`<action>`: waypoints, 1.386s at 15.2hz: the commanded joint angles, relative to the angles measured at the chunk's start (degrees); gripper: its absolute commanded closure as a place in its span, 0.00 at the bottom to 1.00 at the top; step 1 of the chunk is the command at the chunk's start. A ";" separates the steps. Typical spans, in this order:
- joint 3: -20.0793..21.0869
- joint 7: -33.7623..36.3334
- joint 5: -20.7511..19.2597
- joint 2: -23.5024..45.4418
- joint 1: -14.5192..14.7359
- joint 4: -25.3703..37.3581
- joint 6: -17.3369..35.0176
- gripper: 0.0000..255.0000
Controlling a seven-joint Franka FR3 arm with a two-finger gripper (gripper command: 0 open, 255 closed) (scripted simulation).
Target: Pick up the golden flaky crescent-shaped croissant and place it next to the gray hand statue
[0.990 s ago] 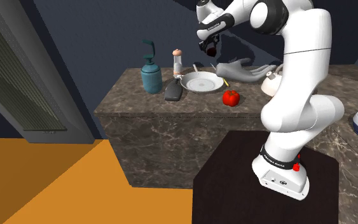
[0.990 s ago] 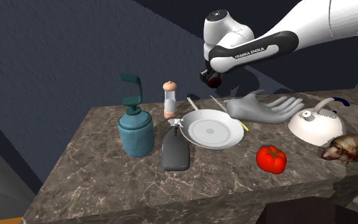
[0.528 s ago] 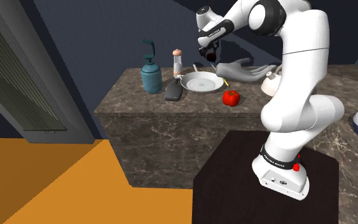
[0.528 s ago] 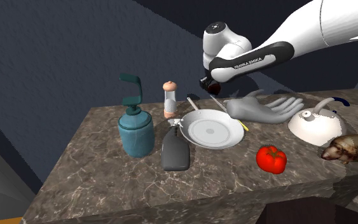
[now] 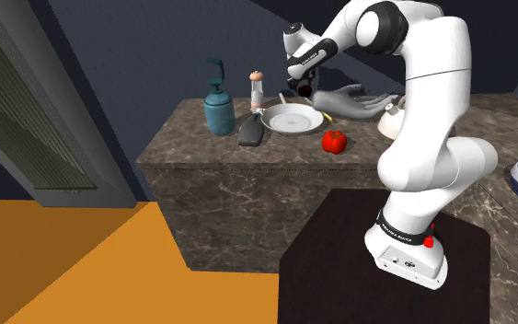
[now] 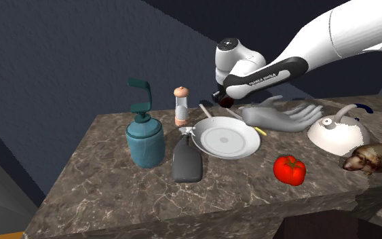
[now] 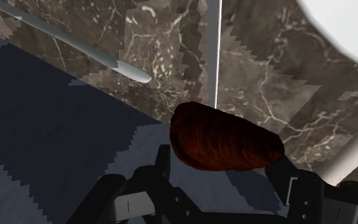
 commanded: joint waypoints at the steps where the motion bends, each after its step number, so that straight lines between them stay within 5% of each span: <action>1: -0.32 0.84 -0.65 0.61 0.11 -0.55 1.00 1.00; 16: -1.53 4.05 -3.20 3.40 0.69 -1.71 4.41 1.00; 17: -1.58 4.17 -3.30 3.29 0.65 -2.02 4.61 0.00; 21: -1.58 4.15 -3.30 3.46 0.68 -1.82 4.57 0.00</action>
